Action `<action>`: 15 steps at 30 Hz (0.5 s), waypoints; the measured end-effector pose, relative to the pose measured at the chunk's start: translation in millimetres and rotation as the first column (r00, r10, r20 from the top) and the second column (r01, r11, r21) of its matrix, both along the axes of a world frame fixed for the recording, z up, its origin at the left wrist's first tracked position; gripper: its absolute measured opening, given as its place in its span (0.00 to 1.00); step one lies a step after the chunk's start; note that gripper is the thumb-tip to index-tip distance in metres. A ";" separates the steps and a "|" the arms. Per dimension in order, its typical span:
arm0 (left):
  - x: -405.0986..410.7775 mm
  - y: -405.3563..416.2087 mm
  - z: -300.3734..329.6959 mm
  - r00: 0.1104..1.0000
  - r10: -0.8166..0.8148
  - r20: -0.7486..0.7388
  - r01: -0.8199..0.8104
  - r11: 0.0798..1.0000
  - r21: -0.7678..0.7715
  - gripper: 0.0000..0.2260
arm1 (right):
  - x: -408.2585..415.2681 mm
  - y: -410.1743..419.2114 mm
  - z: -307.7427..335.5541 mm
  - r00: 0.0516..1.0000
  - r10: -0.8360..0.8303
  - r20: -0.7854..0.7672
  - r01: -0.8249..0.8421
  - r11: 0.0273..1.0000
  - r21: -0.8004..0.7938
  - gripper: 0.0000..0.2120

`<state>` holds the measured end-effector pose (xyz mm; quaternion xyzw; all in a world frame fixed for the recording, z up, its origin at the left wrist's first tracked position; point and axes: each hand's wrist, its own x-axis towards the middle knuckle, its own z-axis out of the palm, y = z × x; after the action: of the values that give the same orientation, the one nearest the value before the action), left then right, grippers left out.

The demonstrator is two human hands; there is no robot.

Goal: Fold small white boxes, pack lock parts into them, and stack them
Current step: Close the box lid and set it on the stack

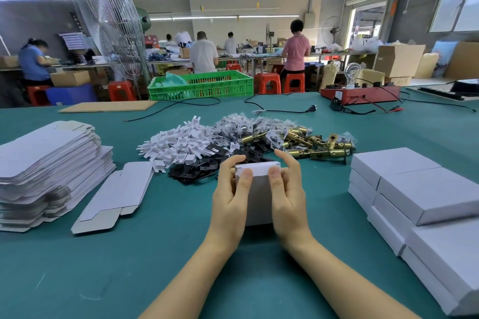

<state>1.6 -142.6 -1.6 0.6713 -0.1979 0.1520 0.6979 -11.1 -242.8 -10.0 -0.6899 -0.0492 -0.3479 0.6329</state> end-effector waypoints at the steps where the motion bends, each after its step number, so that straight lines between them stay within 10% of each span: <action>1: 0.2 -0.4 0.1 1.000 0.007 -0.006 -0.007 1.000 -0.005 0.09 | -0.1 -0.2 0.5 1.000 -0.006 0.003 0.006 1.000 -0.004 0.11; 15: -1.7 -3.6 3.5 0.998 0.019 0.053 -0.018 1.000 -0.018 0.09 | -3.0 3.8 6.5 0.996 -0.072 0.046 0.073 0.997 -0.022 0.04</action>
<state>-0.1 -146.2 1.9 0.6628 -0.2088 0.1777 0.6968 -14.1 -239.0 -3.5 -0.6907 -0.0423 -0.3856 0.6103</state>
